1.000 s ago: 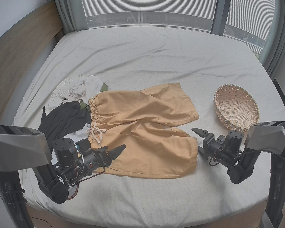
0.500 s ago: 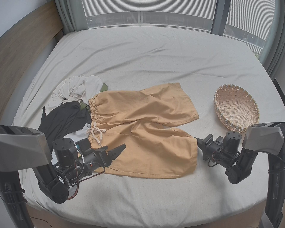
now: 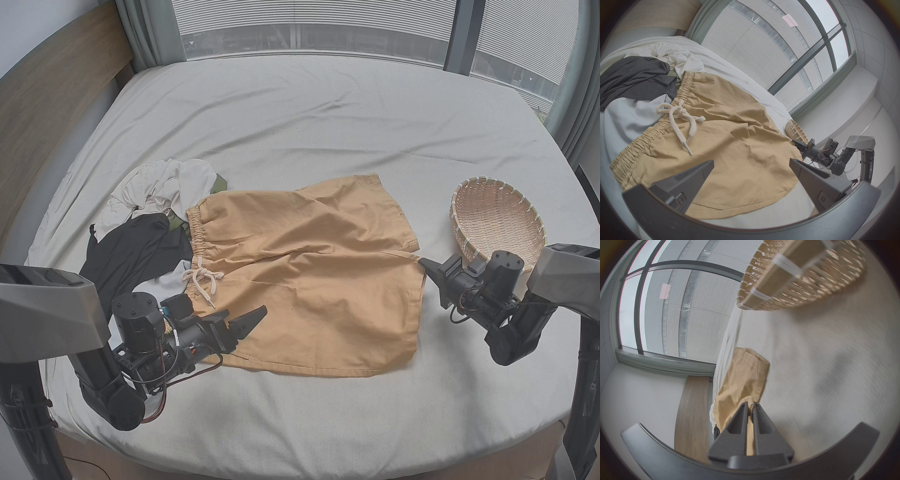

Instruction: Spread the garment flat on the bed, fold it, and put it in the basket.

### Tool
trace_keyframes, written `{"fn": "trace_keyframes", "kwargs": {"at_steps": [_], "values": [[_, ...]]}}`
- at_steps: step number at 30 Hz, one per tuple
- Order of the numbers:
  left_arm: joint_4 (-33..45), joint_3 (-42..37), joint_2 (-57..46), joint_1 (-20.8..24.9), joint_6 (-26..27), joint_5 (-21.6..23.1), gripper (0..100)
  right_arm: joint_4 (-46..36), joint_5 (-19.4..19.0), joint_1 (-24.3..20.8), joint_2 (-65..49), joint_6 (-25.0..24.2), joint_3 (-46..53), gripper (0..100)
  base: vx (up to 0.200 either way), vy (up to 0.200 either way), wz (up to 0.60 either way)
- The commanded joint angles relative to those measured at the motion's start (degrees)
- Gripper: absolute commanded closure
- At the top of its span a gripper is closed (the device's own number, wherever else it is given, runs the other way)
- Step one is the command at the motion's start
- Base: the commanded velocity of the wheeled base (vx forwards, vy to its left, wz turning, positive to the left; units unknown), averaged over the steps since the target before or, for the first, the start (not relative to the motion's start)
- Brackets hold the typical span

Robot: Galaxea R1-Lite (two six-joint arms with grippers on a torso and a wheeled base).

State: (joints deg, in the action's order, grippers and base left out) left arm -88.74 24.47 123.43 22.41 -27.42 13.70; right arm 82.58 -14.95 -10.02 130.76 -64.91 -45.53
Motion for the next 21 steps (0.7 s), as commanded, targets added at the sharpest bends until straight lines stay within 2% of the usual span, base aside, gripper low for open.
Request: {"fn": "trace_keyframes", "kwargs": {"at_steps": [1, 9, 10, 16, 21], "values": [[0.0, -0.1, -0.1, 0.3, -0.1, 0.0, 0, -1.4, 0.0, 1.3, 0.7, 1.9, -4.7, 100, 0.0, 0.0, 0.0], [0.0, -0.6, 0.1, -0.4, -0.3, -1.2, 0, -1.1, -0.1, 2.0, 3.1, 5.5, -6.8, 100, 0.0, 0.0, 0.0], [0.0, -0.7, 0.0, -0.7, -0.3, -1.3, 0, -1.0, -0.1, 2.0, 3.1, 5.9, -6.7, 0, 0.0, 0.0, 0.0], [0.0, -3.6, -0.8, -4.3, -0.3, -1.5, 0, 2.8, 0.0, 1.1, 1.0, 8.0, -3.2, 0, 0.0, 0.0, 0.0], [0.0, -7.1, -1.6, -9.7, -0.4, -1.5, 0, 5.8, 0.0, -1.9, -6.0, 9.0, 6.8, 0, 0.0, 0.0, 0.0]]}}
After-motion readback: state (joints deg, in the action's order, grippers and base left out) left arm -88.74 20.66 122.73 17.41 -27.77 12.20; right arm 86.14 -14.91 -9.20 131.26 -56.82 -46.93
